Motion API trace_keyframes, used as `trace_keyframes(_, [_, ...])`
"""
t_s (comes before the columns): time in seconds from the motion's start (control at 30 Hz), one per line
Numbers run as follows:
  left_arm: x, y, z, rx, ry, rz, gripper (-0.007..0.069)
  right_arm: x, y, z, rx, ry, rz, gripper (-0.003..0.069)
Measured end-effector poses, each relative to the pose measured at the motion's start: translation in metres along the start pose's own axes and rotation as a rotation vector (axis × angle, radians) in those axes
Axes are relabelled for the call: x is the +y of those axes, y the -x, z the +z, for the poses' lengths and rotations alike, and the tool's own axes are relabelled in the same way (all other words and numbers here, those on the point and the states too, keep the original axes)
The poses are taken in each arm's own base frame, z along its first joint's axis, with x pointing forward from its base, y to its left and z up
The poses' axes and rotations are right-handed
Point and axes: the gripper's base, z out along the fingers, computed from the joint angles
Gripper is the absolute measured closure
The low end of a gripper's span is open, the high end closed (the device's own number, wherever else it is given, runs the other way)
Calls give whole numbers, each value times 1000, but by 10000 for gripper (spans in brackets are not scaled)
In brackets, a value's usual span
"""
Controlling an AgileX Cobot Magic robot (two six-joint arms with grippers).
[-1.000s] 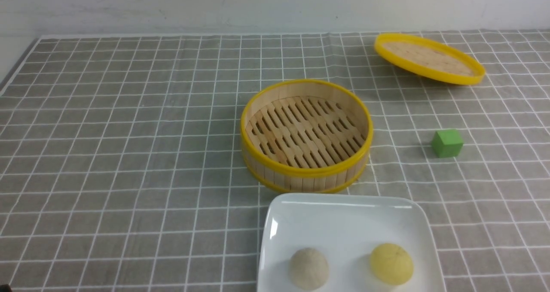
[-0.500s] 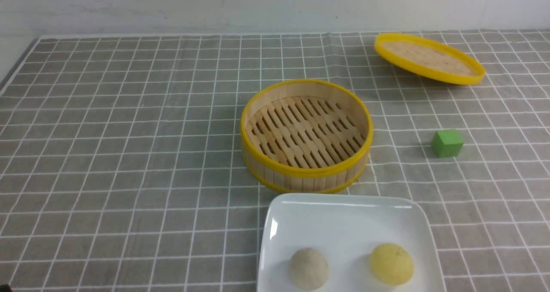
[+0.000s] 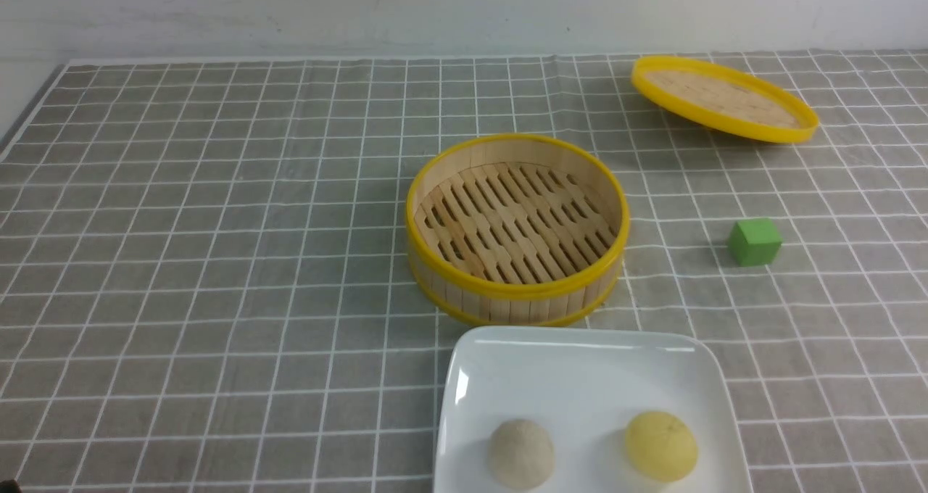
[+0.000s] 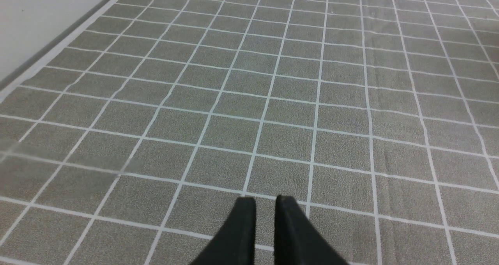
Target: Put the steamed buns into the plate on the grey tablecloth.
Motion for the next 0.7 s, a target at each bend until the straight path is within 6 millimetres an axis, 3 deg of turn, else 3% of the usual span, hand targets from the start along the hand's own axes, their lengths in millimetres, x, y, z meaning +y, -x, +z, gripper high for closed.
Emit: trace_keyframes(0.7, [0,0,0,0,0,0,497,0,0,0,0,0,0,440])
